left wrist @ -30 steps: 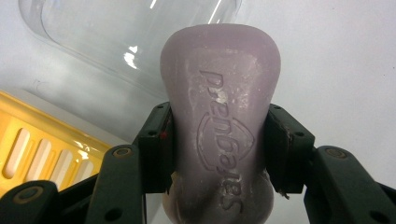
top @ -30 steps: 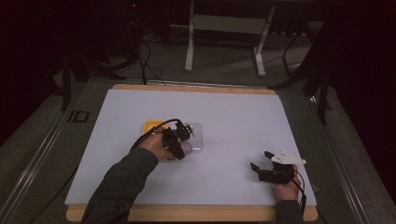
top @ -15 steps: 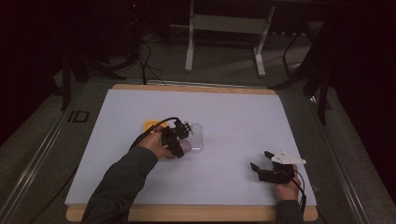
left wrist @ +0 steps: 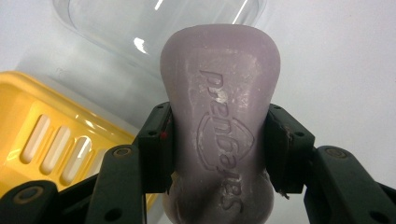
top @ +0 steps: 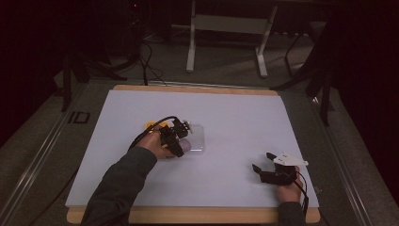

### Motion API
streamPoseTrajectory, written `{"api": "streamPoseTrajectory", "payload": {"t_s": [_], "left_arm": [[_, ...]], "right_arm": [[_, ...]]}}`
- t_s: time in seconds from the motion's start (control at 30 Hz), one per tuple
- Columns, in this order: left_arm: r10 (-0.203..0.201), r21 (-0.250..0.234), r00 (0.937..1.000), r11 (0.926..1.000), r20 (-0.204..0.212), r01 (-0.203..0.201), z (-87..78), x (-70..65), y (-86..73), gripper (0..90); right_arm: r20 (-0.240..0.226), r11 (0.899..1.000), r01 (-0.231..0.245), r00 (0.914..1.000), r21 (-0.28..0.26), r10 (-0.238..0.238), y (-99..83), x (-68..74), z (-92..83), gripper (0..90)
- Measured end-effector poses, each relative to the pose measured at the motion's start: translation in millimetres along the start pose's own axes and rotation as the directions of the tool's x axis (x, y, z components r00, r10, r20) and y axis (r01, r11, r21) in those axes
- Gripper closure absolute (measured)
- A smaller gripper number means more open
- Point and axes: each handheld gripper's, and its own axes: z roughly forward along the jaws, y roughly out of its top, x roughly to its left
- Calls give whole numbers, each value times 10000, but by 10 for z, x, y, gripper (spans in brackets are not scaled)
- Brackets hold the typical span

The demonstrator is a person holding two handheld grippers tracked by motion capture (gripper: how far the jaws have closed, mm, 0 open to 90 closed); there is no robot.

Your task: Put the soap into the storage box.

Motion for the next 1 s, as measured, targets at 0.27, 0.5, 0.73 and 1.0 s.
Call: {"api": "streamPoseTrajectory", "payload": {"t_s": [0.27,0.5,0.73,1.0], "left_arm": [[-201,28,9998,9998,-50,201,0,48,-18,498],[-540,-79,9985,9985,-115,539,-21,110,-47,498],[-861,-158,9960,9962,-221,857,-42,182,-82,498],[-1460,-222,9889,9891,-291,1453,-24,291,-147,498]], "right_arm": [[-5,10000,2,10000,0,-2,0,0,0,212],[-1,10000,1,10000,0,-1,0,1,0,212],[2,10000,16,10000,-1,-16,0,2,0,212],[-1,10000,19,10000,3,-19,0,2,0,212]]}}
